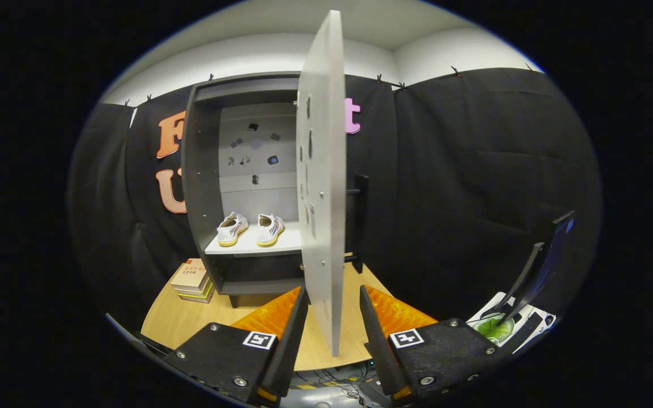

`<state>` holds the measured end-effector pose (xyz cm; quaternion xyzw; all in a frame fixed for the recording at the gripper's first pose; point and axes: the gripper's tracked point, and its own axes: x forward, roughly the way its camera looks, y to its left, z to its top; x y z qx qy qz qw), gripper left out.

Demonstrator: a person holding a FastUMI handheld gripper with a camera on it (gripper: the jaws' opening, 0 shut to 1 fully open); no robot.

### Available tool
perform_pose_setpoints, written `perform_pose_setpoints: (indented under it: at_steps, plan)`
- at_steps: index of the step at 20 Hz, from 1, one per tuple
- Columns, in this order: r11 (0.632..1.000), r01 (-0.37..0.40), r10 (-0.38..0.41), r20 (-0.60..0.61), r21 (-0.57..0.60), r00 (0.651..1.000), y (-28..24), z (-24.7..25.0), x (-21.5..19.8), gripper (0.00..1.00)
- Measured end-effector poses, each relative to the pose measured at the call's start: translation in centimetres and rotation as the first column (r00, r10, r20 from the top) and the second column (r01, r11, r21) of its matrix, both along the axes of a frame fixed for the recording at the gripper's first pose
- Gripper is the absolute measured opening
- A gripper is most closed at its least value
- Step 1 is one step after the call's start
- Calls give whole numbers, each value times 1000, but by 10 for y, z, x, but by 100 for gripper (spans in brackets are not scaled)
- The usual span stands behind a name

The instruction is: Open the shoe cabinet door, grab the shoes and put them into the shoe cabinet, then close the shoe cabinet door.

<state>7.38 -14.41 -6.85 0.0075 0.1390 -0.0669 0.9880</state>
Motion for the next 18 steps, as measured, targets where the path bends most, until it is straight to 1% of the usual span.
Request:
perform_pose_setpoints:
  at_steps: [4,9,12,15,18]
  plan:
    - [999,-19,19,-7,37,1000,-34,-6,24,60]
    - [992,-104,104,6,77,995,-45,-9,56,62]
    - [977,-186,184,24,106,983,-34,-8,67,62]
    - [971,-214,213,16,110,977,-31,-12,68,62]
    - [967,-234,231,38,98,972,-28,-13,71,62]
